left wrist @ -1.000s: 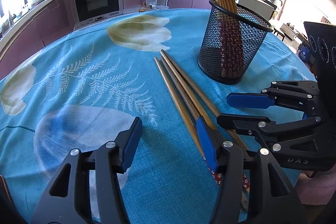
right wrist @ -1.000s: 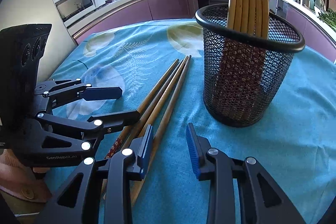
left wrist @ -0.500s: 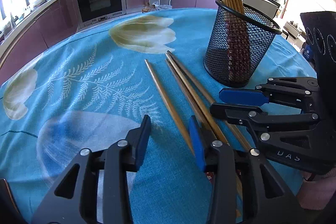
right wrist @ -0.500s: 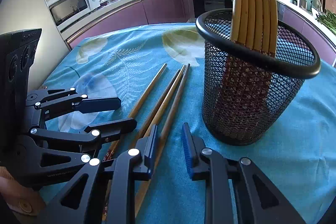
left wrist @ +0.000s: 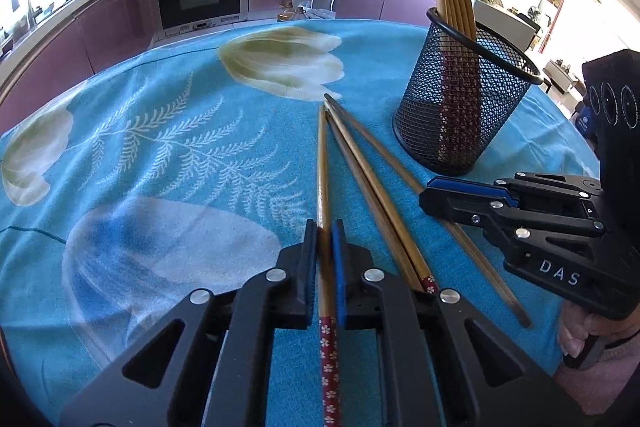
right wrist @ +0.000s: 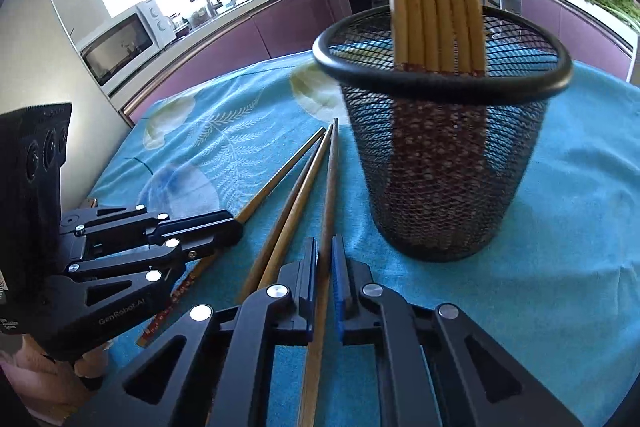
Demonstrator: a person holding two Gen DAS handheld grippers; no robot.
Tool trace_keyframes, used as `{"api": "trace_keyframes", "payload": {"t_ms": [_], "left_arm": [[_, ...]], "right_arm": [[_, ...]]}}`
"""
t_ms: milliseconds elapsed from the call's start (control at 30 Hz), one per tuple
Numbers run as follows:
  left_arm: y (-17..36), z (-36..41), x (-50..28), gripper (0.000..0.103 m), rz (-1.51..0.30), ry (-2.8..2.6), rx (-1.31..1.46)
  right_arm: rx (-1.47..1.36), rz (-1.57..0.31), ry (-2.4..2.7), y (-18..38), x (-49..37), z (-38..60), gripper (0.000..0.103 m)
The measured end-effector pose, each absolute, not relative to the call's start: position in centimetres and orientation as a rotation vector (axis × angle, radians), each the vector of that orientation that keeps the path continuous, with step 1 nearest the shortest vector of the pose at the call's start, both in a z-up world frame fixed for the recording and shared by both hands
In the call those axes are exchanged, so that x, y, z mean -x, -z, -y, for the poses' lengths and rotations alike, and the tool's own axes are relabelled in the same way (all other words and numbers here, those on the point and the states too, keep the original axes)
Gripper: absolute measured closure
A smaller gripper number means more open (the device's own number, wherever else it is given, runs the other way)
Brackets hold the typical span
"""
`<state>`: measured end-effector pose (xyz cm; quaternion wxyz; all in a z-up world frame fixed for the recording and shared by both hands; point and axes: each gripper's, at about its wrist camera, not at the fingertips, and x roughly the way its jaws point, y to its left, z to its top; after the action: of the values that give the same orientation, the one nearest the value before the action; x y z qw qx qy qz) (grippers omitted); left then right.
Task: Organize utensils
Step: 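Close the left tool on a chopstick while the right tool grasps another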
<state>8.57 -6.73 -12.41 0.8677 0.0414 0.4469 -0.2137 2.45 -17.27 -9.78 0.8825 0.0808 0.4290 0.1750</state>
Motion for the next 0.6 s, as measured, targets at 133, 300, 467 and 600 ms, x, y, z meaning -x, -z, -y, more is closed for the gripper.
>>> {"api": "trace_keyframes", "payload": {"t_ms": [133,300,467,600], "left_arm": [[12.1,6.5,-8.0,0.095,-0.927,0.452,-0.079],[11.6,6.7,-7.1,0.095,-0.917,0.479,-0.098],[12.0,7.0,-6.8,0.095,-0.929,0.496,-0.123],[12.3,7.2,-7.0,0.094,-0.940,0.503,-0.133]], "right_arm": [[-0.180,-0.871,-0.393,9.1,-1.7,17.6,0.097],[-0.149,-0.891,-0.451,9.0,-1.2,17.1,0.097],[-0.125,-0.921,-0.466,9.5,-1.4,16.6,0.096],[-0.107,-0.925,-0.464,9.8,-1.6,16.2,0.094]]}}
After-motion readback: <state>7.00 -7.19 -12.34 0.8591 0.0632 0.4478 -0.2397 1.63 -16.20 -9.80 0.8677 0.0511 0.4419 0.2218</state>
